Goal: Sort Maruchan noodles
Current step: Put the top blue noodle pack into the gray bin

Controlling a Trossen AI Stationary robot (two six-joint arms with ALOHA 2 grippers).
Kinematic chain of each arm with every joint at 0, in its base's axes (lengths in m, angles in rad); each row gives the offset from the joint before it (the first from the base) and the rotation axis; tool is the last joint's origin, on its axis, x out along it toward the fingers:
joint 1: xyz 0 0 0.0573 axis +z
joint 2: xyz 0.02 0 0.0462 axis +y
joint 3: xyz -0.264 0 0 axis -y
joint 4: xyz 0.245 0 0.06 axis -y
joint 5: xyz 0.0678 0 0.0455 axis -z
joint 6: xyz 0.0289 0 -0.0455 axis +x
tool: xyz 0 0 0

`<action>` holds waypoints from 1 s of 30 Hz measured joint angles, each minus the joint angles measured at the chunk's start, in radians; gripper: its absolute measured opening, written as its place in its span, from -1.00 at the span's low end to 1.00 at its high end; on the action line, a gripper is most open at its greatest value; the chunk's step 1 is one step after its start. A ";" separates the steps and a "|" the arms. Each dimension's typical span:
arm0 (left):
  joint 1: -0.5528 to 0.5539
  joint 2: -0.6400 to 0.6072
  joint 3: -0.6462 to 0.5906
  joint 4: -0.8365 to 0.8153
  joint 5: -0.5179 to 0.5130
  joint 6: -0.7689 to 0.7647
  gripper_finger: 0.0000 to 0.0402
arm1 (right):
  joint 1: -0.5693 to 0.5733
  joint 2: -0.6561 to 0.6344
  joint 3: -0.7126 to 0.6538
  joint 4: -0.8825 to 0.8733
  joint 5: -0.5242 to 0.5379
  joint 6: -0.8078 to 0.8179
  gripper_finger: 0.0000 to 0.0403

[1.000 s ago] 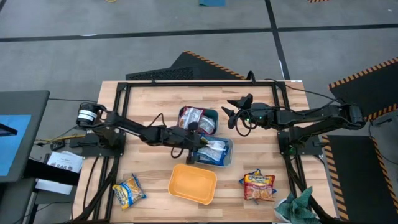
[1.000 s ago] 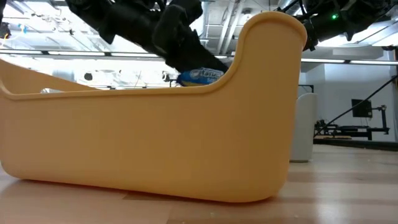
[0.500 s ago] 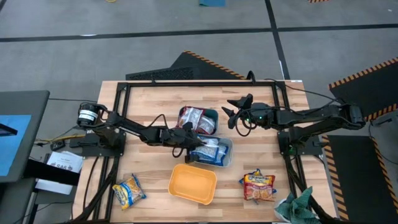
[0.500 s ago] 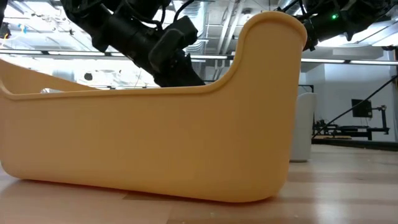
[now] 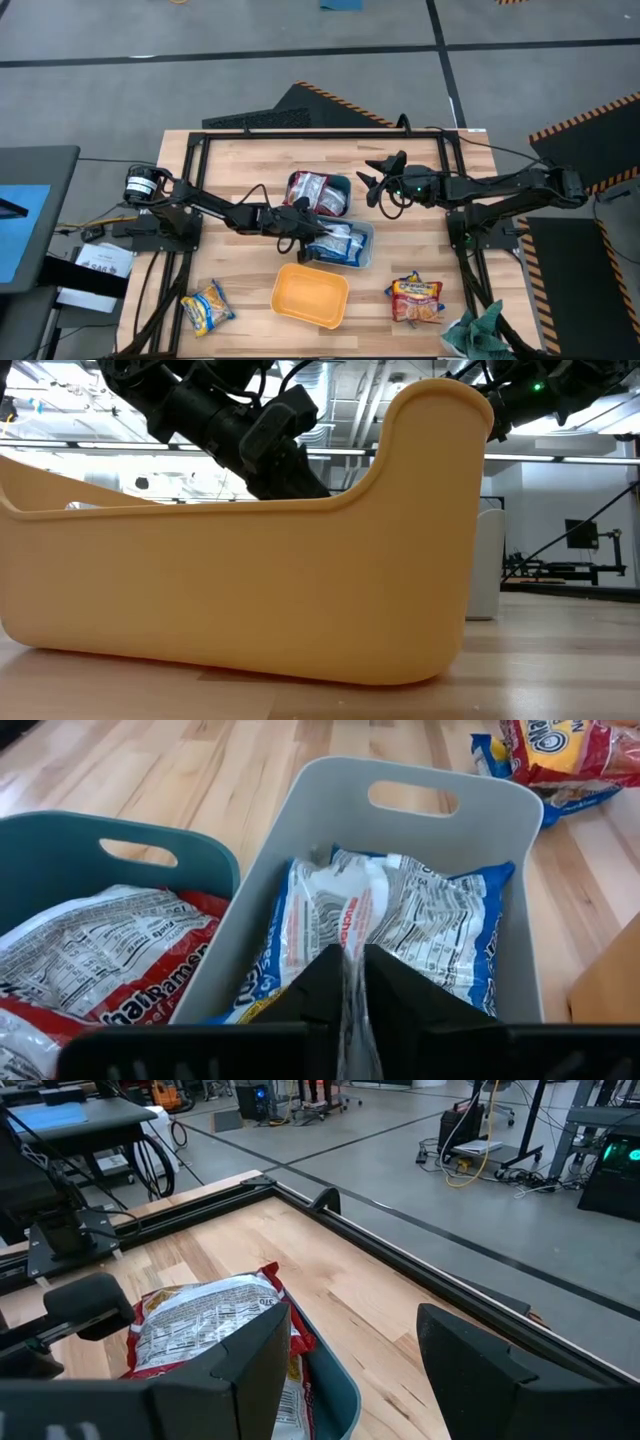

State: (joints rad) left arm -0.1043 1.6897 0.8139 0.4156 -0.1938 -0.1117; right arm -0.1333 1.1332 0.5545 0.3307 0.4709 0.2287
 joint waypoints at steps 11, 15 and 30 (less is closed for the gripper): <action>0.003 -0.040 0.001 -0.027 0.004 0.026 -0.33 | 0.000 0.000 0.000 -0.001 0.000 0.001 0.19; 0.013 -0.151 0.003 -0.103 0.005 0.088 -0.24 | 0.000 0.000 0.000 -0.006 0.000 0.001 0.19; 0.013 -0.225 0.000 -0.531 -0.047 0.032 -0.99 | 0.000 0.000 0.000 0.003 0.000 0.007 0.19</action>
State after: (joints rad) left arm -0.0908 1.4650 0.8143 -0.1154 -0.2407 -0.0794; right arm -0.1333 1.1332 0.5545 0.3336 0.4709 0.2359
